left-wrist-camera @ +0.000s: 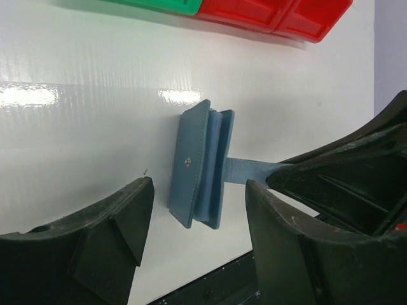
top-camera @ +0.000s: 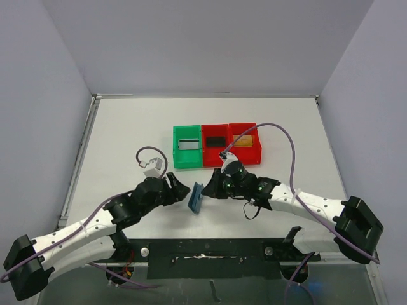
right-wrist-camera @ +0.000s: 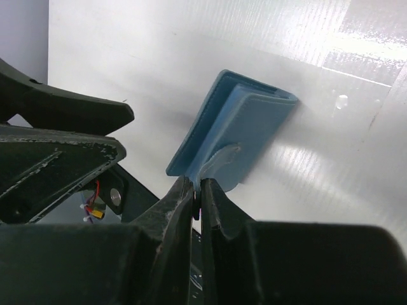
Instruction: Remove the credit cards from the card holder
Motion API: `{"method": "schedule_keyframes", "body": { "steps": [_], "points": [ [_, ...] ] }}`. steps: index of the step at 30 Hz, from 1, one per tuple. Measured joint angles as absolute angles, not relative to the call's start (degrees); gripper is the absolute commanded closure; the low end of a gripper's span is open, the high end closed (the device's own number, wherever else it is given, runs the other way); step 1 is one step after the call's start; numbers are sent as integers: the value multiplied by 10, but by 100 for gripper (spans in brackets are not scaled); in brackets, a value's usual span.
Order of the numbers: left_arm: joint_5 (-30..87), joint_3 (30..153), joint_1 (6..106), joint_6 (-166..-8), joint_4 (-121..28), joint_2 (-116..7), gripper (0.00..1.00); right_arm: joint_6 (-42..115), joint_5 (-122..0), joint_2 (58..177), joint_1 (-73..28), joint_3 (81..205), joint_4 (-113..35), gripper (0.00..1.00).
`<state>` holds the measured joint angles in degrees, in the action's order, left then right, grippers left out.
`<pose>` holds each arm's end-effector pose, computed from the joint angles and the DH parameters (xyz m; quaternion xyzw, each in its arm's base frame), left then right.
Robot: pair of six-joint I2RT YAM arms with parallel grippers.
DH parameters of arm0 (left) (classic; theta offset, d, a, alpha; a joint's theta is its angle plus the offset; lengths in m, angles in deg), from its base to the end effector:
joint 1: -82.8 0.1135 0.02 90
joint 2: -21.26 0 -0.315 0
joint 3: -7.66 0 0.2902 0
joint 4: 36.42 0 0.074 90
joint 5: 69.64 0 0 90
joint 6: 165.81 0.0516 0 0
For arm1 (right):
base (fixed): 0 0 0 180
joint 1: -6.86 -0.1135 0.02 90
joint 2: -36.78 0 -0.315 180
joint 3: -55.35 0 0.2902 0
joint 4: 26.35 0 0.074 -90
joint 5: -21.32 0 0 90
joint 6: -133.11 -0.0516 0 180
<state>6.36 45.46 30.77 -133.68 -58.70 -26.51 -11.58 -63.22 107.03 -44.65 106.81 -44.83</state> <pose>0.1323 -0.1492 0.2303 -0.1031 0.8650 -0.3311 0.3626 0.1754 0.2285 0.2406 0.0037 0.8952 0.3804 0.2322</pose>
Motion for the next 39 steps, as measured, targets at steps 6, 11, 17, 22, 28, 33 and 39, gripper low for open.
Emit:
{"method": "schedule_keyframes", "body": {
  "steps": [6,11,17,22,28,33,39],
  "points": [
    [46,453,308,-1341,-610,-239,42,-119,-636,1087,-441,1067,-440,100],
    [49,452,308,-1341,-608,-250,42,-127,-635,1076,-406,1011,-431,100],
    [75,438,308,-1341,-576,-295,44,-128,-637,1064,-385,970,-450,100],
    [104,424,308,-1342,-533,-328,48,-128,-637,1056,-374,955,-457,98],
    [130,410,308,-1350,-495,-363,50,-127,-637,1057,-363,955,-462,98],
    [139,407,308,-1353,-485,-388,50,-126,-637,1062,-362,955,-464,98],
    [147,405,308,-1354,-479,-413,50,-126,-637,1078,-359,955,-465,98]
  ]
}}
